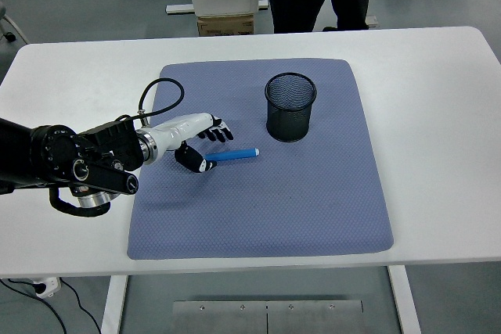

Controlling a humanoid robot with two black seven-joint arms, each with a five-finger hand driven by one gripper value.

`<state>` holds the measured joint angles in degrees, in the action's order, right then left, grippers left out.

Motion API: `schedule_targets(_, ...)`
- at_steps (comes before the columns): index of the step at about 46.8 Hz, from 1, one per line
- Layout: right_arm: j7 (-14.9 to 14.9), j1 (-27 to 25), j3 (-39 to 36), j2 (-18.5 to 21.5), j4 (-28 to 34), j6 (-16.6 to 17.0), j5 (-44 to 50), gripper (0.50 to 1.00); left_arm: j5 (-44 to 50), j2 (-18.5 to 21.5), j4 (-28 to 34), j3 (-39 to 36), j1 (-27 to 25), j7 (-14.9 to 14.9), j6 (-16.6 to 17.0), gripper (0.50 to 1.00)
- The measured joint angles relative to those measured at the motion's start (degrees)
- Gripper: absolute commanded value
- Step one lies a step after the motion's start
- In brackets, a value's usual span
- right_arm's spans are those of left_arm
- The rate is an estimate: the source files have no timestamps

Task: Left hand places marker in pen holder

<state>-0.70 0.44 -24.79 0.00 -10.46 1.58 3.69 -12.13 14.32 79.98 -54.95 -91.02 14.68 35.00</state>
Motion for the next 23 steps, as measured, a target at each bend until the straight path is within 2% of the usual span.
schedule_targets(4, 0.0, 0.0, 0.0, 0.0, 0.0, 0.0, 0.0, 1.0, 0.0, -0.2, -0.5, -0.04, 0.46, 0.0, 0.0, 0.707)
schedule_targets(16, 0.0, 0.0, 0.0, 0.0, 0.0, 0.0, 0.0, 1.0, 0.0, -0.61, -1.07, -0.04, 0.52, -0.01, 0.0, 0.622)
schedule_targets(23, 0.0, 0.0, 0.0, 0.0, 0.0, 0.0, 0.0, 1.0, 0.0, -0.61, -1.11, -0.05, 0.5, -0.01, 0.0, 0.599)
